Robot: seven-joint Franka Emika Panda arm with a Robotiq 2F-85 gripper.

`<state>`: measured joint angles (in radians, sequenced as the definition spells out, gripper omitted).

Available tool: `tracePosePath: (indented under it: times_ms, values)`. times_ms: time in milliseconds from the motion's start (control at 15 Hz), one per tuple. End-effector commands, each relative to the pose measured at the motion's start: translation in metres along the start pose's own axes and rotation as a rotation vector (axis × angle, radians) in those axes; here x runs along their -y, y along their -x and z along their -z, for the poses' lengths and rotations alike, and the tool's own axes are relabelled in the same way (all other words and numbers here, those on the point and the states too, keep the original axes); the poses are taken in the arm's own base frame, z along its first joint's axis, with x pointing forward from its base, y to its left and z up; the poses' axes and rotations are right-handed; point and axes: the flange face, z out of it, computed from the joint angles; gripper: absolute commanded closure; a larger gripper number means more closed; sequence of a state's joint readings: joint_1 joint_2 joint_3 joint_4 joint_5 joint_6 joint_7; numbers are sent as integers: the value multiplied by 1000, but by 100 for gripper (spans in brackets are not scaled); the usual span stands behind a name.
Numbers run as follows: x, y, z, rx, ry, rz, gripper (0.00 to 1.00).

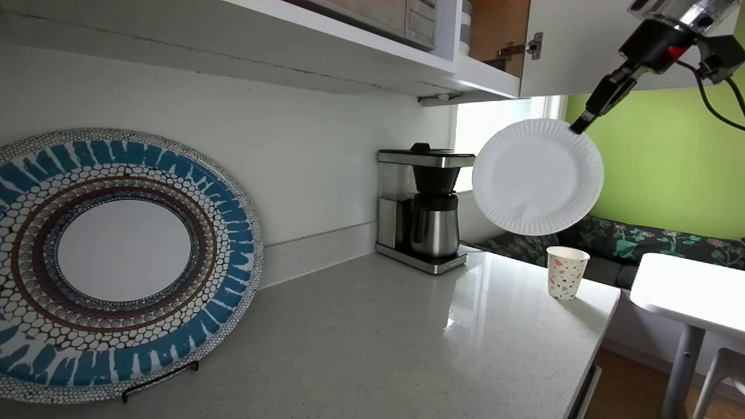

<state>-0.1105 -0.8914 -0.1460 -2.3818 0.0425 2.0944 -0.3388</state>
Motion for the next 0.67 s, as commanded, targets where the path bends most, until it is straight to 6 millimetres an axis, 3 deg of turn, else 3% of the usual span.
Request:
tracePosePath:
  times_ms: [0,67,600]
  values:
    - [0,-1,0,2,-1,0,99]
    - [0,-1,0,3,-1,1,100]
    - [8,-10,90,-8,196,99,100]
